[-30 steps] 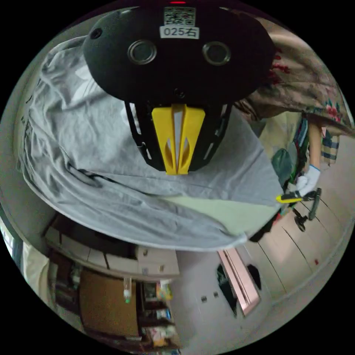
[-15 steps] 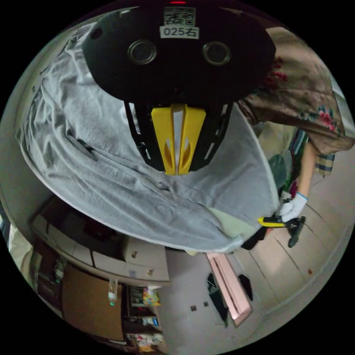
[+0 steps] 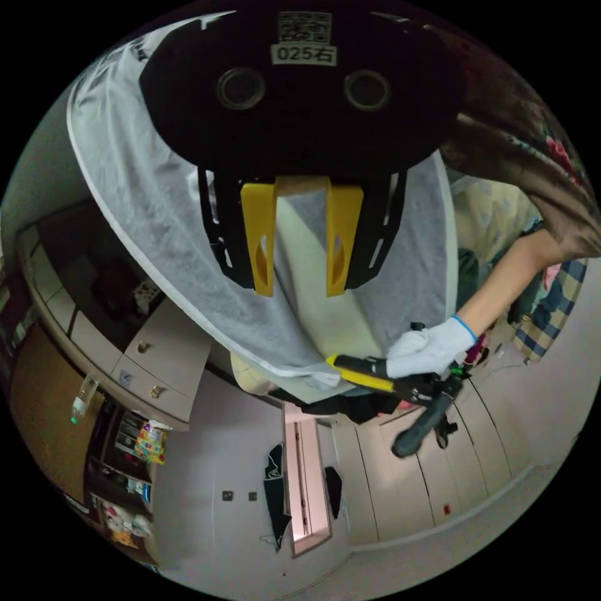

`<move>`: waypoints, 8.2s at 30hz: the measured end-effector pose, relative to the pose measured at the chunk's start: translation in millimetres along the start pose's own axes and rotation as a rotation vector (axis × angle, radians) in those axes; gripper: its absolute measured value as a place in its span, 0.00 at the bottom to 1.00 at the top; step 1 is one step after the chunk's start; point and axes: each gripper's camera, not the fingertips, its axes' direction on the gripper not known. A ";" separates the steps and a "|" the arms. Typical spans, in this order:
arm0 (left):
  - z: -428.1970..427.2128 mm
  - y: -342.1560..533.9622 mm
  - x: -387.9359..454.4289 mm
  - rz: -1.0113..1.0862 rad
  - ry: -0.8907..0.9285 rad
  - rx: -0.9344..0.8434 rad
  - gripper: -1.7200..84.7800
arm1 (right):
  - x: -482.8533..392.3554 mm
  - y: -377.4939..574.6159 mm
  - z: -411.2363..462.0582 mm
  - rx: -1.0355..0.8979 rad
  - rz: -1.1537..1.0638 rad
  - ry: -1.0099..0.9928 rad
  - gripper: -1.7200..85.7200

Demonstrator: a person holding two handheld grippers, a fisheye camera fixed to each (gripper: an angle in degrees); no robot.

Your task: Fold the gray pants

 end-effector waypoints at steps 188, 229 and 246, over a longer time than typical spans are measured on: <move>160.7 -134.3 126.3 0.809 0.306 -0.427 0.02 | 480.9 295.9 -266.1 -0.471 0.421 0.178 0.03; -69.7 229.9 53.9 0.654 0.327 0.179 0.01 | 192.8 520.7 -375.0 0.121 0.257 0.502 0.02; -12.9 278.7 30.8 0.537 0.534 0.058 0.01 | 233.2 649.4 -344.2 0.337 0.587 0.012 0.13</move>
